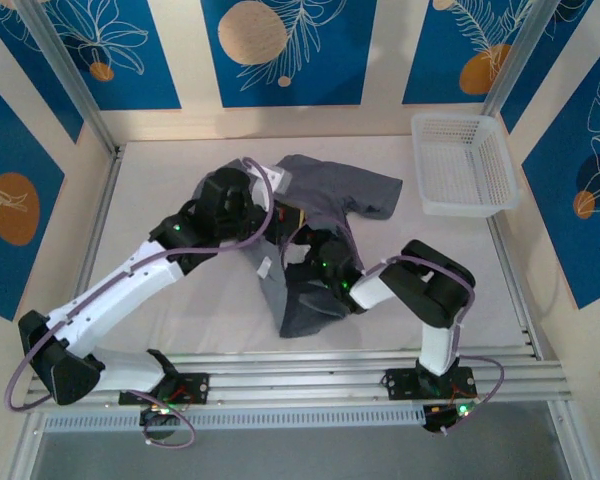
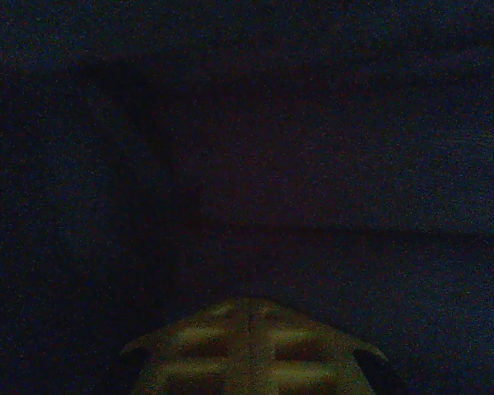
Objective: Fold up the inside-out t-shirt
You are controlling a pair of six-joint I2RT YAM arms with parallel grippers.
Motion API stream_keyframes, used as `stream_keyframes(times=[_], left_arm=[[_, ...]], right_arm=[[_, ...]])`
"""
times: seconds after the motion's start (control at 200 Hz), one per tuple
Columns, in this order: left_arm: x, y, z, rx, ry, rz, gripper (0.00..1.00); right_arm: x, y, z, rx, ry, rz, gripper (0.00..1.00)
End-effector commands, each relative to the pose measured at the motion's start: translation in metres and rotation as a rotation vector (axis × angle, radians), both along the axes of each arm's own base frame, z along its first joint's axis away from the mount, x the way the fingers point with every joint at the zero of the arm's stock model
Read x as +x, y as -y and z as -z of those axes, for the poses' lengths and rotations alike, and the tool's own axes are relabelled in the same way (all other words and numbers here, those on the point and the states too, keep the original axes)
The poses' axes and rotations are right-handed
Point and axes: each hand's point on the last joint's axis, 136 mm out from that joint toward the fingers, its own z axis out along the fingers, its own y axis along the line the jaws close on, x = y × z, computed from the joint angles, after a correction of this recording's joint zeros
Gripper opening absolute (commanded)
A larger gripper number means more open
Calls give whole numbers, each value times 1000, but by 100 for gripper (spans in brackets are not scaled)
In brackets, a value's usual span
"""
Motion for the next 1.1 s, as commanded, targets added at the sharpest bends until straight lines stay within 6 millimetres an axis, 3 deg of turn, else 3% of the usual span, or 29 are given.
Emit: stream_keyframes(times=[0.0,0.15,0.28,0.325,0.395,0.54,0.665,0.8,0.865,0.955,1.03,1.095], left_arm=[[-6,2,-65,-181,16,12,0],[-4,9,-99,-249,28,21,0],[-1,14,-116,-285,48,27,0],[-1,16,-125,-308,54,40,0],[-7,23,-143,-351,69,89,0],[-28,39,-178,-438,77,216,0],[-48,49,-201,-447,114,298,0],[-62,37,-217,-420,240,277,0],[-64,28,-218,-388,290,252,0],[-62,20,-214,-340,318,216,0],[-69,24,-216,-344,311,264,0],[-79,31,-221,-370,291,330,0]], right_arm=[[23,4,-21,-29,125,82,0],[27,-2,15,-14,-133,117,0],[2,0,56,127,-780,132,0],[2,0,54,228,-927,174,0],[8,3,49,304,-1009,237,0],[-3,-26,34,368,-1186,169,0],[-4,-49,46,370,-1344,155,0],[-11,-61,61,407,-1457,135,0],[-9,-59,50,456,-1482,159,0],[-1,-54,11,570,-1480,167,0],[12,-53,-30,716,-1450,143,0],[24,-57,-44,801,-1442,143,0]])
